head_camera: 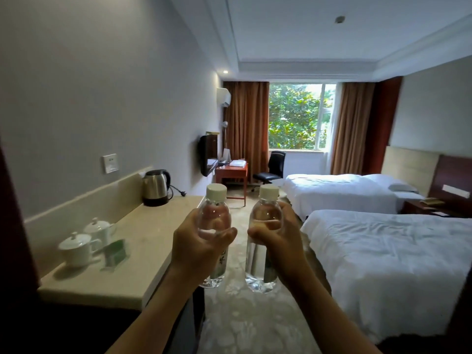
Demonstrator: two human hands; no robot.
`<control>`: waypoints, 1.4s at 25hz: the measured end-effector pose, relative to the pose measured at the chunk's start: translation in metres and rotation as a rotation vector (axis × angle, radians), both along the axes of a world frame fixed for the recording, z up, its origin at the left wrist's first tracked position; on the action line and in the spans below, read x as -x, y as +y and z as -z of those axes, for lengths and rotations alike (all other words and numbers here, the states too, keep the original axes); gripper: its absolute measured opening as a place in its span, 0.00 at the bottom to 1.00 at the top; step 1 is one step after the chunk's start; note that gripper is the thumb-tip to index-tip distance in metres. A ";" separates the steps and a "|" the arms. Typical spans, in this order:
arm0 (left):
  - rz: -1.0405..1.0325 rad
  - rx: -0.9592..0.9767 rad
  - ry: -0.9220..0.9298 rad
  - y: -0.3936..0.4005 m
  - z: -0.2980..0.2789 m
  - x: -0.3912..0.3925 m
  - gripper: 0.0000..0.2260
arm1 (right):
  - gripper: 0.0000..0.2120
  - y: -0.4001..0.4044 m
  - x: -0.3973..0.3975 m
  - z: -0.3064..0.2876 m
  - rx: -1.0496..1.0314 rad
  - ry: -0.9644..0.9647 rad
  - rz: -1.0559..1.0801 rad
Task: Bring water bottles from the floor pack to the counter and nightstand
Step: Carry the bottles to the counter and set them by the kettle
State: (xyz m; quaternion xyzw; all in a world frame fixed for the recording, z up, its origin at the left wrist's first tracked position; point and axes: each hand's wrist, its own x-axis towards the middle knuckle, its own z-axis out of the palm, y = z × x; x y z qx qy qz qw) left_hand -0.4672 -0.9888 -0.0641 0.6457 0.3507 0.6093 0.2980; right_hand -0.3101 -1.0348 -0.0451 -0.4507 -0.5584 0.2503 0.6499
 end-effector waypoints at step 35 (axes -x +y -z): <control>-0.849 0.040 -0.086 0.578 0.019 0.058 0.15 | 0.23 0.736 0.059 0.046 -0.029 -0.027 -0.832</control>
